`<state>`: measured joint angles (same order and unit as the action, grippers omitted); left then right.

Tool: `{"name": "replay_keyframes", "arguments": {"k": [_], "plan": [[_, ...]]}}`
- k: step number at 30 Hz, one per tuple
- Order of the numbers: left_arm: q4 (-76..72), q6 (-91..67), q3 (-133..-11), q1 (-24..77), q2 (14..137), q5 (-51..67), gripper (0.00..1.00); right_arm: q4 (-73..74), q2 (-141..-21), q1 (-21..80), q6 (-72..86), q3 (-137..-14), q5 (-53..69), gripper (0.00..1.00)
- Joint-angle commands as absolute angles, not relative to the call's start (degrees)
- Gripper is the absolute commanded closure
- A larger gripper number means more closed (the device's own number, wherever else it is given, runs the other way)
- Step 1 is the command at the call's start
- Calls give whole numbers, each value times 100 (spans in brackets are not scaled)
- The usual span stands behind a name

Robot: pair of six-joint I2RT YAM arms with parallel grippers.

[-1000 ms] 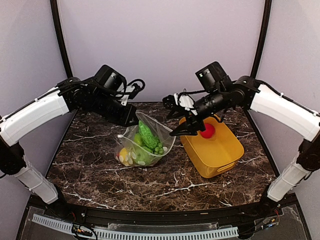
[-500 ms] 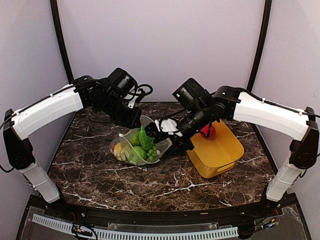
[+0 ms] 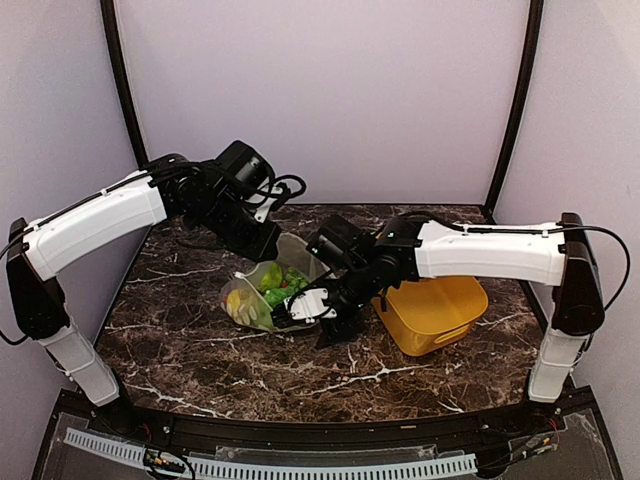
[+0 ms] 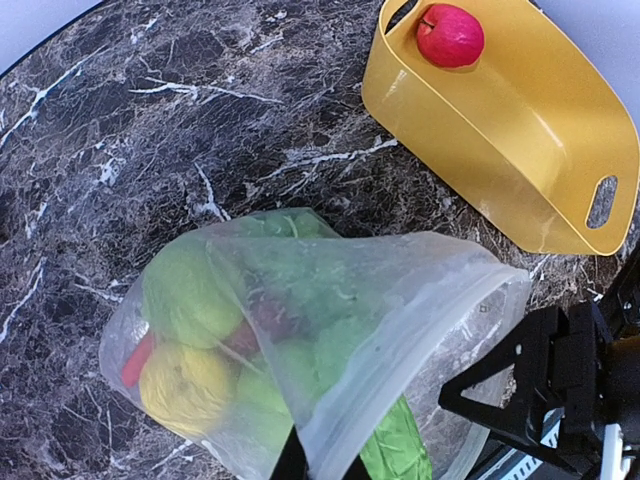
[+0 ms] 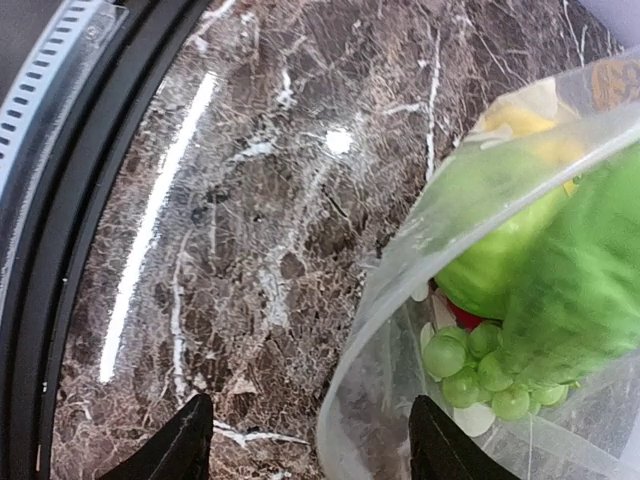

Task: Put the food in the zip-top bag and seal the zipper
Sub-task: Adjust the zipper food storage bag at the center of the board.

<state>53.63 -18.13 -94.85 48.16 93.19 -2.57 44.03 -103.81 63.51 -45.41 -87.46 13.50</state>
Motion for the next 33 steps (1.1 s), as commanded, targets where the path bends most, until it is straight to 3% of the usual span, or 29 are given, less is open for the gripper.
{"name": "replay_keyframes", "arguments": {"k": [1, 4, 6, 8, 11, 16, 24, 33], "plan": [[5355, -1448, -9428, 4830, 9137, -264, 96, 4057, -10571, 6399, -4593, -8770, 618, 40], [5368, -1387, -9466, 4828, 9230, -151, 95, 4019, -10625, 6410, -4484, -8905, 493, 63], [5431, -1381, -9517, 4832, 9278, -121, 91, 4003, -10576, 6410, -4472, -8973, 394, 85], [5525, -1417, -9548, 4833, 9285, -110, 82, 4020, -10467, 6416, -4493, -9091, 360, 99], [5629, -1480, -9447, 4833, 9153, -75, 73, 4068, -10229, 6429, -4483, -9281, 505, 100], [5867, -1578, -9274, 4829, 8950, -270, 73, 4213, -10220, 6502, -4466, -9519, 590, 100], [6194, -1689, -9242, 4832, 8627, -795, 84, 4296, -10196, 6548, -4442, -9861, 826, 100], [6219, -1688, -9268, 4834, 8538, -545, 99, 4588, -10229, 6572, -4053, -10314, 1428, 100]]}}
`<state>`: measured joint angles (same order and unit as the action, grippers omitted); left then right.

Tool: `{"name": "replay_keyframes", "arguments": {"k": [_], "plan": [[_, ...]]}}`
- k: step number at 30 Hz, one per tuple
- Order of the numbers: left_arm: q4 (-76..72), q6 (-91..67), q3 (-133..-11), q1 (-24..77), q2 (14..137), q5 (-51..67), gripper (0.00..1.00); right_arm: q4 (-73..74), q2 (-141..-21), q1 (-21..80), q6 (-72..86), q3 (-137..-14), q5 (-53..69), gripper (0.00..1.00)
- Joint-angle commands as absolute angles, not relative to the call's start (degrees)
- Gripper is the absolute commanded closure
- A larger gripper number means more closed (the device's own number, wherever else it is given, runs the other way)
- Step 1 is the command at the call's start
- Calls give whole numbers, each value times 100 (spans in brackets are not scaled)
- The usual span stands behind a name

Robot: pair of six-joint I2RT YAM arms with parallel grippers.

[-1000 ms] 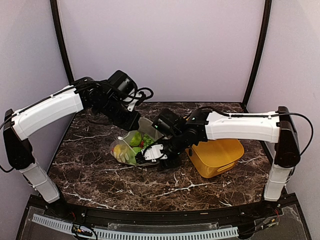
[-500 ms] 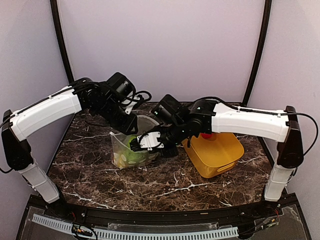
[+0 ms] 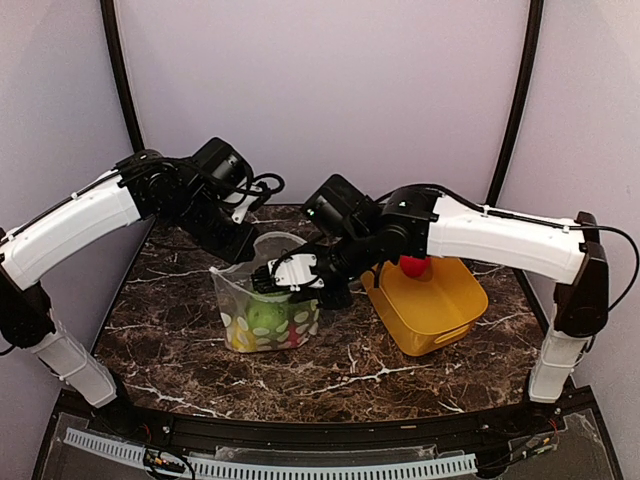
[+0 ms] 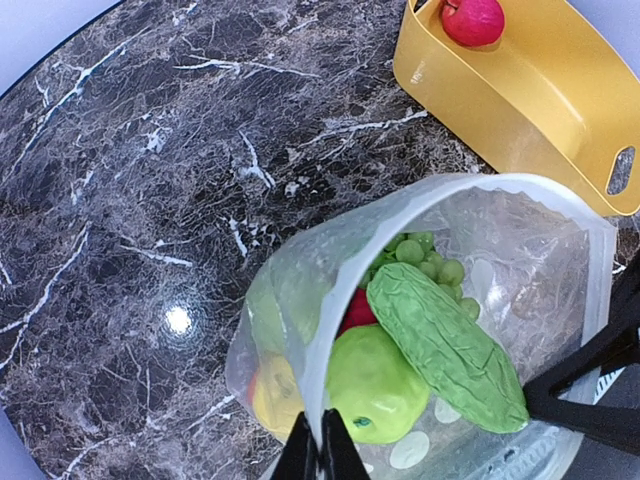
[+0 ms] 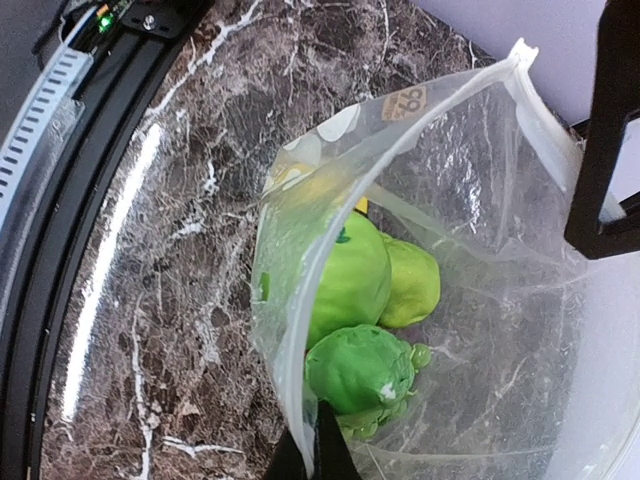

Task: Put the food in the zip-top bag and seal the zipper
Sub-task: Adjust the zipper food storage bag at the center of the board.

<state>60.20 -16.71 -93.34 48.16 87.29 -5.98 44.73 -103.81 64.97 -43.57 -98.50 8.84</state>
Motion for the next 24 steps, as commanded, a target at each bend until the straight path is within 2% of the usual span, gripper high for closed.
{"name": "replay_keyframes", "arguments": {"k": [1, 5, 8, 12, 21, 22, 24], "plan": [[6200, -1688, -9243, 4834, 8532, -508, 99, 4642, -10269, 6577, -3990, -10424, 1529, 100], [6034, -1727, -9185, 4833, 8437, -361, 99, 4732, -10619, 6576, -3946, -11005, 1728, 100], [5774, -1675, -9071, 4833, 8274, -478, 99, 4676, -11004, 6611, -4107, -11016, 1895, 96], [5737, -1607, -9012, 4834, 8299, -577, 99, 5157, -11516, 6628, -3958, -11414, 1832, 97], [5642, -1551, -8834, 4833, 8388, -642, 99, 4544, -10436, 6622, -4042, -10183, 1691, 94], [5607, -1545, -8796, 4834, 8399, -683, 99, 4546, -10414, 6627, -4025, -10152, 1710, 93], [5600, -1535, -8787, 4834, 8451, -728, 99, 4592, -10383, 6624, -3946, -10130, 1765, 83]]}}
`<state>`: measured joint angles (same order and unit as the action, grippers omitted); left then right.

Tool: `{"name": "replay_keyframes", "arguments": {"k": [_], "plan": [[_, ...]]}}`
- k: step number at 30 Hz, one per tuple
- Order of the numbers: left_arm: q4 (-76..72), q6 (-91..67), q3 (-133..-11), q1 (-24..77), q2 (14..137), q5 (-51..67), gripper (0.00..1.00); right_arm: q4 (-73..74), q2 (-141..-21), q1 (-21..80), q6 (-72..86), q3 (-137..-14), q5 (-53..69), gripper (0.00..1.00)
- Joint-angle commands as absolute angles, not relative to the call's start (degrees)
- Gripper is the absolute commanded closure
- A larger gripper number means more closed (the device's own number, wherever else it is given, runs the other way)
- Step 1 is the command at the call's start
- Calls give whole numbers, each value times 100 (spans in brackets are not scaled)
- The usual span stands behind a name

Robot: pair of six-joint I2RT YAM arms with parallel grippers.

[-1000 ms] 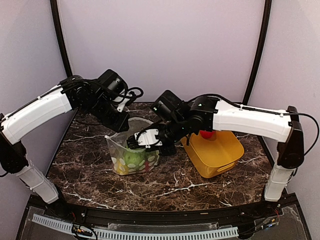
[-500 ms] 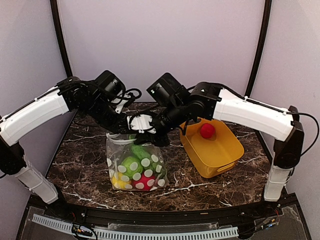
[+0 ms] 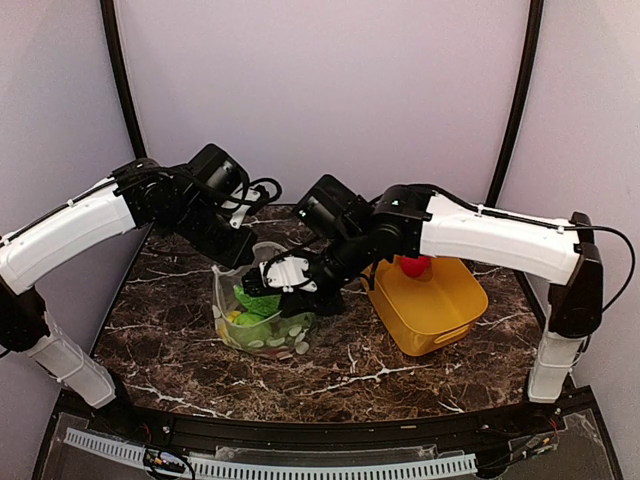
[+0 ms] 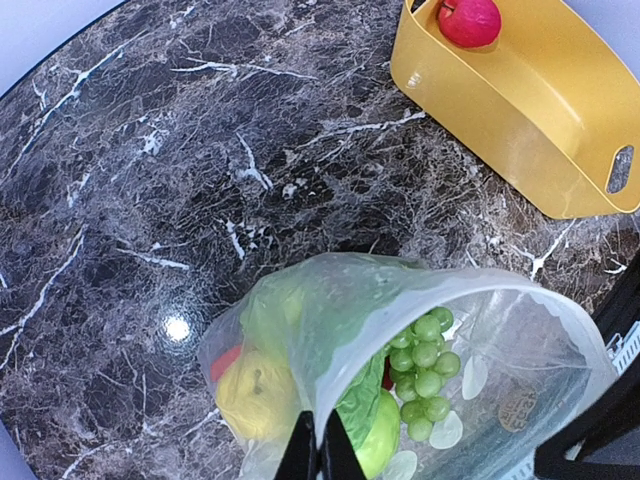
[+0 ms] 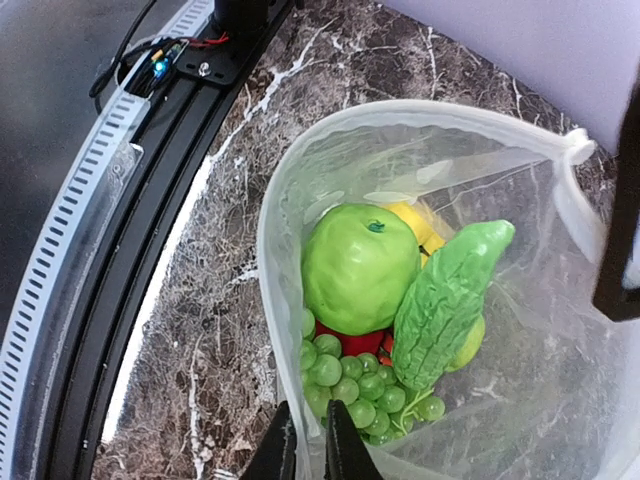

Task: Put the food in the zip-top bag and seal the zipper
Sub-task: Adjust the zipper food storage bag at the center of the board, then pick up the fake fruit from the bin.

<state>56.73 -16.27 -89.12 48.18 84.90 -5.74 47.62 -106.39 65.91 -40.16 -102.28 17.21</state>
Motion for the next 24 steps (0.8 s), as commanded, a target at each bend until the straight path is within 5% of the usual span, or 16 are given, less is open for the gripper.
{"name": "replay_keyframes", "arguments": {"k": [1, 5, 9, 24], "plan": [[5599, -1528, -8788, 4827, 8503, -745, 99, 4627, -10350, 6627, -3891, -10141, 1805, 75], [5588, -1484, -8805, 4834, 8584, -801, 99, 5167, -10021, 6621, -3965, -10222, 2325, 56], [5579, -1488, -8796, 4834, 8560, -840, 99, 5249, -9306, 6430, -4112, -9836, 2424, 49], [5320, -1444, -8547, 4834, 8357, -791, 99, 4669, -8554, 3039, -3491, -8666, 3154, 47]]}}
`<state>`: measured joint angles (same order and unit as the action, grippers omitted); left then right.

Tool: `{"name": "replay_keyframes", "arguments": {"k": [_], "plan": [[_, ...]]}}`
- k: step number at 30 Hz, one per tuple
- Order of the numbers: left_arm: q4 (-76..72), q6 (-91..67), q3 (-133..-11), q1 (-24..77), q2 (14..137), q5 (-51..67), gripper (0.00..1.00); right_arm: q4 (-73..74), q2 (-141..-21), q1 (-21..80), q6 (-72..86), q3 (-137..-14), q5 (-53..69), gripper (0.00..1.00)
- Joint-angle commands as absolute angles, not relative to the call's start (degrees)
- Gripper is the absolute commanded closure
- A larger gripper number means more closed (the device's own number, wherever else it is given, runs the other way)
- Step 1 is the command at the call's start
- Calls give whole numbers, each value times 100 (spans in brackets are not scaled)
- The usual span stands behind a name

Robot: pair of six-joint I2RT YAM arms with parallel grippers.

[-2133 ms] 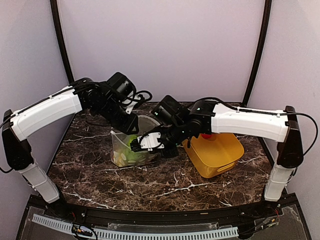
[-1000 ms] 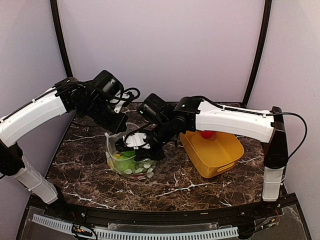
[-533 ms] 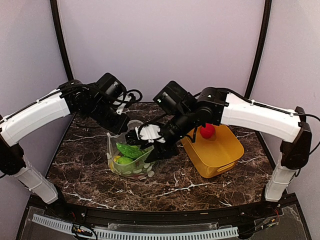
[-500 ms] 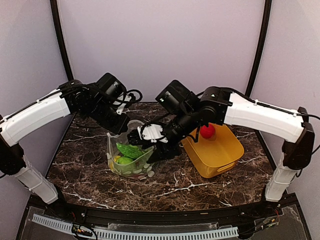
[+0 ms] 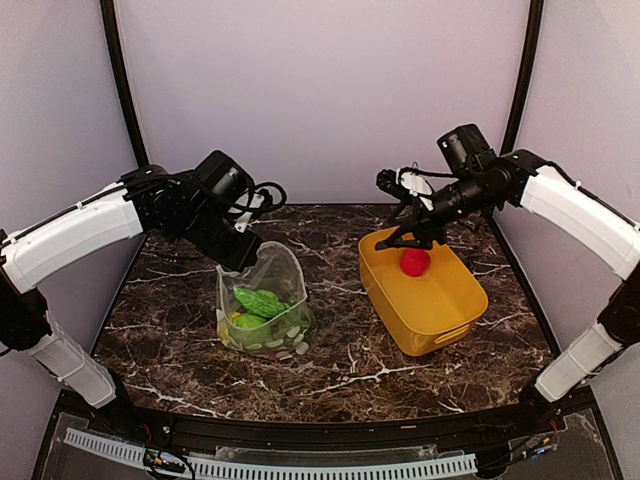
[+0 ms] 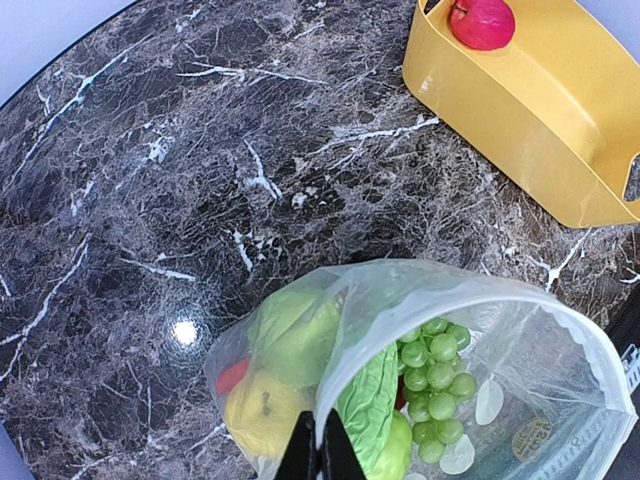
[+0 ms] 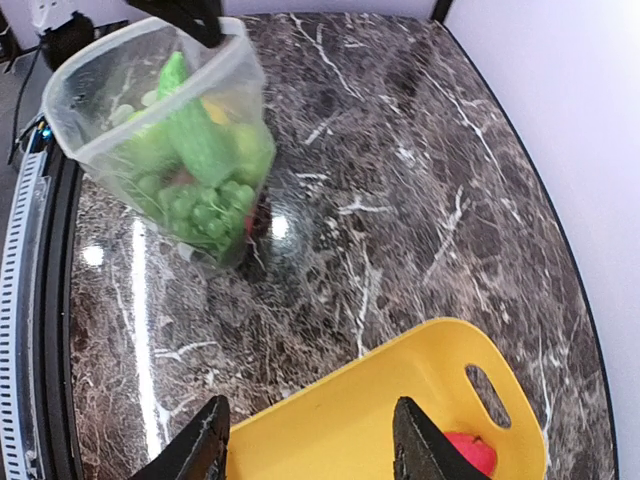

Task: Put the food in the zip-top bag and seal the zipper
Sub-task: Pick up the fake fruit from the bin.

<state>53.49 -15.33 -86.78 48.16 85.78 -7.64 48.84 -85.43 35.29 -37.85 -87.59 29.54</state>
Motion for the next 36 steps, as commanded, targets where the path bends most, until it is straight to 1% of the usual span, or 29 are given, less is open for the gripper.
{"name": "replay_keyframes", "arguments": {"k": [1, 4, 7, 9, 16, 20, 26, 36], "plan": [[5272, -1443, -8487, 4830, 8312, -791, 99, 4629, -8577, 2933, -3500, -8622, 2973, 47], [5171, -1436, -8387, 4834, 8224, -772, 99, 4390, -8734, 2722, -3622, -8434, 2086, 43], [5157, -1414, -8362, 4831, 8178, -695, 99, 4404, -9185, 2516, -3632, -8465, 1751, 37], [5165, -1376, -8359, 4829, 8174, -671, 99, 4479, -9504, 2462, -3635, -8587, 1515, 36], [4893, -1365, -8096, 4834, 8016, -500, 99, 4596, -10474, 2393, -3257, -9224, 837, 35], [4856, -1344, -8073, 4834, 8046, -419, 99, 4724, -10830, 2391, -3150, -9522, 490, 35], [4781, -1330, -7998, 4834, 8044, -362, 99, 4556, -11106, 2391, -3207, -9442, -162, 34], [4679, -1361, -7919, 4832, 8061, -282, 99, 4373, -11297, 2395, -3166, -9214, -288, 33]]}}
